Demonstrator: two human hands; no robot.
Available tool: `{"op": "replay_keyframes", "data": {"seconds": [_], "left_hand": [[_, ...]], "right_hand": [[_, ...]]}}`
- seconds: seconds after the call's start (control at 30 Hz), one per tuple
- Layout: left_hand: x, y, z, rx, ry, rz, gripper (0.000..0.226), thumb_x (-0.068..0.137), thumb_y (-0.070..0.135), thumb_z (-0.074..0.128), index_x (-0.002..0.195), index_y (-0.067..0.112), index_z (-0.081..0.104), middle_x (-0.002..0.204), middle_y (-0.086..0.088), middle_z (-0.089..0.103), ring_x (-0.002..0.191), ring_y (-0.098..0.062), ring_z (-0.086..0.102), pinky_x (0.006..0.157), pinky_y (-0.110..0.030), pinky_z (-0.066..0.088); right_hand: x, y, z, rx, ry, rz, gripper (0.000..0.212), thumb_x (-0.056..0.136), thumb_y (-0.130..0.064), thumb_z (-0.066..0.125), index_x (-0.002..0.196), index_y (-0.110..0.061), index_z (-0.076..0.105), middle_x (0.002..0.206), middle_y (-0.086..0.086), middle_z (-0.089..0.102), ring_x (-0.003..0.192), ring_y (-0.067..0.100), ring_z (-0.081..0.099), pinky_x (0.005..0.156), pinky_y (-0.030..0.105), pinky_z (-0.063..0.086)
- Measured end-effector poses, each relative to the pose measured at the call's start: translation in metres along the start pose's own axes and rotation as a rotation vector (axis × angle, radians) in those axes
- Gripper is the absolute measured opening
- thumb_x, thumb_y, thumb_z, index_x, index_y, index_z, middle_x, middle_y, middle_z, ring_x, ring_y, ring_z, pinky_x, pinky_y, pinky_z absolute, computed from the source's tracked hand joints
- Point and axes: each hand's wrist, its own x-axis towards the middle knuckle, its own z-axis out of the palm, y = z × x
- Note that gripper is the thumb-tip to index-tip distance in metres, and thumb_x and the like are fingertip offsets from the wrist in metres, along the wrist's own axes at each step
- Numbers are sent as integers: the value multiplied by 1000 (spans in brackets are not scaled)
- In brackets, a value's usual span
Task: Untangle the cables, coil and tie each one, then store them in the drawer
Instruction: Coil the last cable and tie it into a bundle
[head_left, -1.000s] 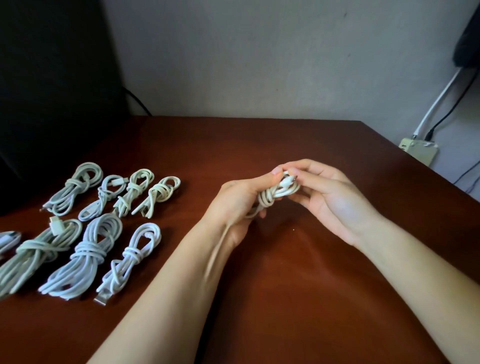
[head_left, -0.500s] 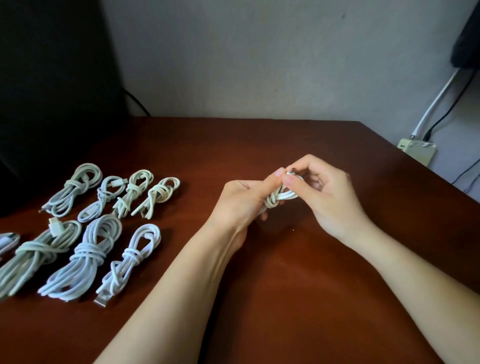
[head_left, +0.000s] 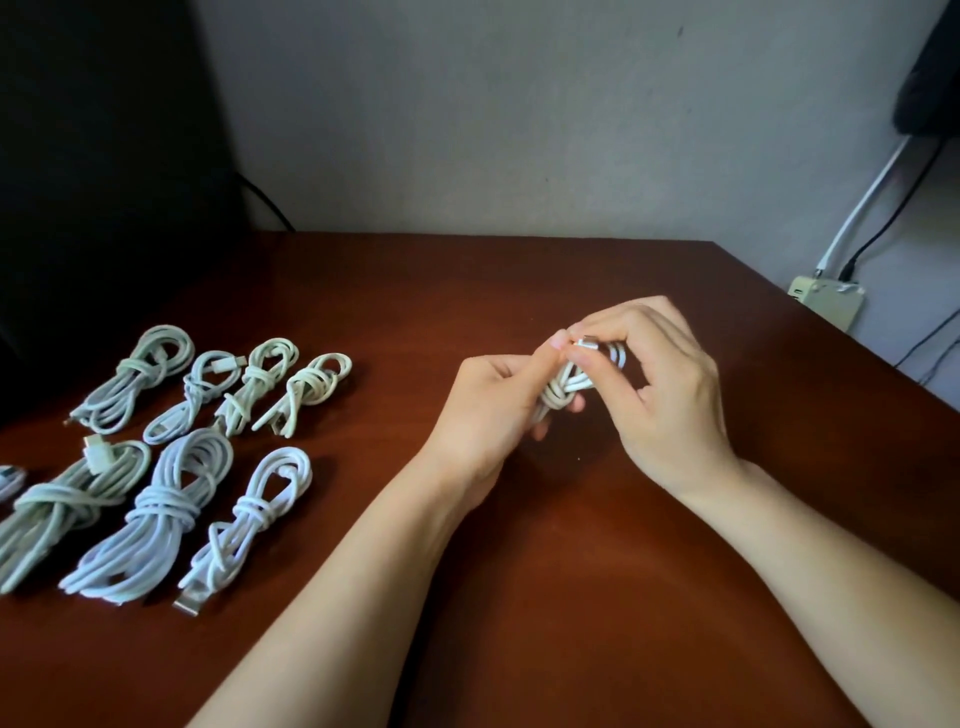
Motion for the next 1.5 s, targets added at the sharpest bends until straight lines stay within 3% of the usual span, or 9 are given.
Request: {"op": "replay_keyframes", "data": {"seconds": [0.17, 0.33, 0.53, 0.7, 0.83, 0.93, 1.1, 1.4, 1.5], "left_hand": [[0, 0, 1, 14, -4, 28, 51, 96, 38, 50, 68, -1, 68, 45, 4, 52, 44, -9, 35, 45, -15, 29], [1, -1, -2, -3, -51, 4, 53, 94, 44, 51, 65, 2, 68, 66, -18, 54, 45, -10, 34, 46, -18, 28], [0, 0, 4, -128, -114, -78, 51, 96, 44, 46, 75, 1, 63, 59, -8, 56, 47, -11, 35, 50, -22, 28], [0, 1, 6, -163, -141, -96, 45, 96, 46, 45, 87, 4, 59, 55, -3, 43, 49, -11, 33, 50, -22, 28], [0, 3, 9, -157, -116, -51, 41, 97, 44, 43, 90, 7, 59, 57, -3, 41, 51, -11, 33, 52, -23, 27], [-1, 2, 9, -99, -78, -15, 45, 99, 43, 41, 75, 8, 58, 58, -3, 43, 52, -10, 35, 53, -21, 30], [-1, 1, 8, -51, -107, -53, 47, 101, 44, 36, 71, 12, 55, 61, -1, 49, 51, -9, 38, 53, -21, 32], [1, 0, -2, -97, -272, -38, 25, 97, 20, 51, 76, 8, 57, 62, -2, 50, 52, -5, 39, 56, -18, 33], [2, 0, -3, -19, -266, -5, 30, 96, 26, 53, 74, 7, 60, 61, -13, 45, 46, -7, 32, 50, -19, 27]], "right_hand": [[2, 4, 0, -65, 50, -171, 21, 94, -11, 58, 79, 4, 63, 87, 13, 68, 85, 22, 58, 79, 26, 47], [2, 8, -3, -167, 66, -321, 22, 95, -11, 60, 78, 2, 63, 88, 11, 70, 76, 27, 64, 65, 40, 53], [5, 7, -5, -215, 115, -262, 31, 97, -17, 55, 77, 5, 63, 86, 14, 69, 74, 27, 66, 66, 33, 53], [5, 3, 0, -88, 156, -56, 32, 97, -19, 50, 80, 7, 60, 85, 14, 66, 81, 15, 58, 73, 18, 44], [6, 0, 3, 104, 187, 161, 8, 92, -15, 57, 86, -11, 59, 88, -1, 63, 81, 12, 61, 70, 27, 50], [10, -3, 3, 329, 132, 444, 14, 88, -28, 61, 77, -29, 53, 85, -8, 65, 77, 18, 65, 65, 37, 54], [14, 2, -2, 610, -80, 819, 12, 90, -16, 64, 78, -17, 62, 69, -6, 63, 64, 5, 58, 56, 21, 46], [15, 8, -10, 722, -150, 927, 11, 80, -21, 71, 85, -12, 71, 83, 9, 71, 79, 16, 64, 77, 30, 52], [15, 5, -11, 921, -163, 1068, 21, 74, -24, 66, 84, -5, 68, 77, 5, 71, 73, 11, 66, 69, 21, 54]]}}
